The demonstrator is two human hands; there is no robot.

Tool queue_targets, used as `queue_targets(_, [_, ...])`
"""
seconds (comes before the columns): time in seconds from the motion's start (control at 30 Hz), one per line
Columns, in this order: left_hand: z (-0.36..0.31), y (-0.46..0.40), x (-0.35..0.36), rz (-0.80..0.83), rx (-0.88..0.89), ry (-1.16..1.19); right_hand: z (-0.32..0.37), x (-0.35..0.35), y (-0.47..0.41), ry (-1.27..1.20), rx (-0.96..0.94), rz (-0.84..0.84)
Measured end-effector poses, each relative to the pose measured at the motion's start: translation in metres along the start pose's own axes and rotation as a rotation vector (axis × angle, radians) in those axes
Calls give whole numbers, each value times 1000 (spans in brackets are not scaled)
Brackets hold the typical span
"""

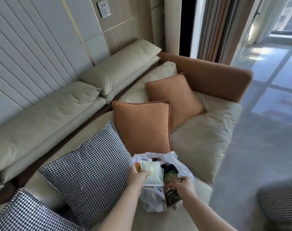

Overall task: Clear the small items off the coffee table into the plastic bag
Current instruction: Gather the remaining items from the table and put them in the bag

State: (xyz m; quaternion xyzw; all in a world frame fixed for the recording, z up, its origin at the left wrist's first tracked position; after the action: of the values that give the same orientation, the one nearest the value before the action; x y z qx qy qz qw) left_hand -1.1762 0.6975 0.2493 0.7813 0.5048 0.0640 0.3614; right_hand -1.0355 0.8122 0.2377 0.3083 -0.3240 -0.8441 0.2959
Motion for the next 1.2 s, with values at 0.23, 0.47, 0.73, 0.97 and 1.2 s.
queue_targets(0.23, [7,-56,26,9,-105,-121,-7,23,-42,-23,118,-46])
queue_targets(0.47, [31,-106,46,48,-190,-168,-14,52,-75,-117,158,-140])
queue_targets(0.73, [54,-103,26,4,-265,-276,-16,52,-78,-153,88,-248])
queue_targets(0.97, [55,-79,11,110,-290,-217,0,55,-60,-68,57,-198])
queue_targets(1.2, [38,-39,8,302,-156,-322,-9,42,-23,-35,6,-194])
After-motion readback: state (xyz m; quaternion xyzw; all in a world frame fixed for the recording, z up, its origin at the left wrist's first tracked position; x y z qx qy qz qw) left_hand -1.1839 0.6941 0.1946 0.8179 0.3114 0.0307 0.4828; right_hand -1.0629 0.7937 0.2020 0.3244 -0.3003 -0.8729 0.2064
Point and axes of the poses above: each hand's wrist, its own y-axis away from the middle knuckle, its own x-axis out of the palm, z = x × y, the point moved 2 cm from there along -y, towards the middle knuckle, and after that the axes turned 2 degrees about y, right-handed, at the moved point
